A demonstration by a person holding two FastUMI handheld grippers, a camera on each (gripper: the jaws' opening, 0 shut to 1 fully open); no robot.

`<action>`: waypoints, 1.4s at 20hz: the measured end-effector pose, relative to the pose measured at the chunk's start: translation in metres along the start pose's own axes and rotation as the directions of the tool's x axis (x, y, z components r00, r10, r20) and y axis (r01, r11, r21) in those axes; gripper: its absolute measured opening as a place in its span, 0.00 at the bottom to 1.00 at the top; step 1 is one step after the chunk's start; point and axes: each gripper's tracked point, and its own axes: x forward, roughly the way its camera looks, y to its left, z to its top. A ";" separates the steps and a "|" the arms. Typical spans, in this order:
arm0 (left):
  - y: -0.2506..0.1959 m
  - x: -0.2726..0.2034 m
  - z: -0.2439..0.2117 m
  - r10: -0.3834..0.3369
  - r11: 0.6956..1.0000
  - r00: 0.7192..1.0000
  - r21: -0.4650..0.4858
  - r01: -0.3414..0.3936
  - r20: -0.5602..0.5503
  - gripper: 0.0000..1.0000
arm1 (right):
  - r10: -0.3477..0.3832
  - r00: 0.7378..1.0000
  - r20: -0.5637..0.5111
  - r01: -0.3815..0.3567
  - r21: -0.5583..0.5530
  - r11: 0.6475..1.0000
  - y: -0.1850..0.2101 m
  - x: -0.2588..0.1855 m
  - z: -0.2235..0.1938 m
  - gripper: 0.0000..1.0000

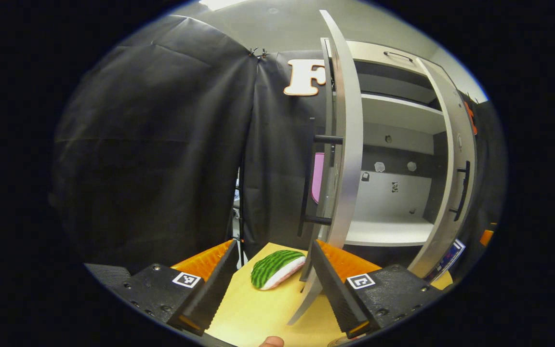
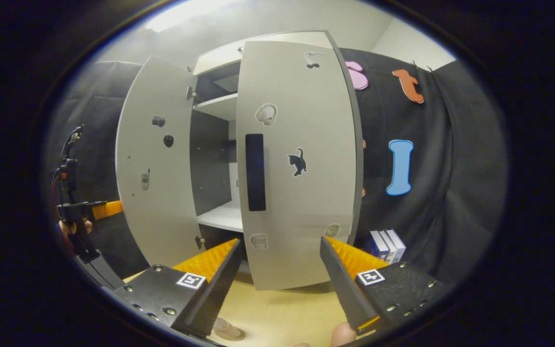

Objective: Grasp the bottle in the cabinet with the left hand and place it on the coaster, then close the right door with the right hand and the left door with the left hand.

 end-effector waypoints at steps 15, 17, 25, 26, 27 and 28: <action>-0.122 0.001 -0.009 -0.291 0.956 0.957 0.047 0.291 -0.018 0.94 | -0.064 0.998 0.015 0.064 -0.015 0.998 -0.024 -0.021 0.000 0.98; -0.146 0.003 -0.009 -0.342 0.939 0.940 0.032 0.342 -0.008 0.94 | -0.083 0.996 0.017 0.083 -0.020 0.996 -0.030 -0.024 0.000 0.98; -0.211 0.014 -0.012 -0.438 0.894 0.899 0.107 0.436 -0.004 0.94 | -0.128 0.991 0.036 0.128 -0.013 0.992 -0.047 -0.032 0.003 0.98; -0.216 0.014 -0.012 -0.446 0.890 0.895 0.107 0.444 -0.006 0.94 | -0.133 0.990 0.037 0.134 -0.009 0.991 -0.050 -0.032 0.003 1.00; -0.221 0.016 -0.013 -0.450 0.888 0.893 0.106 0.448 -0.006 0.94 | -0.137 0.990 0.038 0.138 -0.006 0.990 -0.052 -0.032 0.003 0.98; -0.225 0.018 -0.014 -0.453 0.886 0.892 0.104 0.451 -0.008 0.94 | -0.141 0.989 0.038 0.141 -0.004 0.990 -0.055 -0.032 0.003 0.98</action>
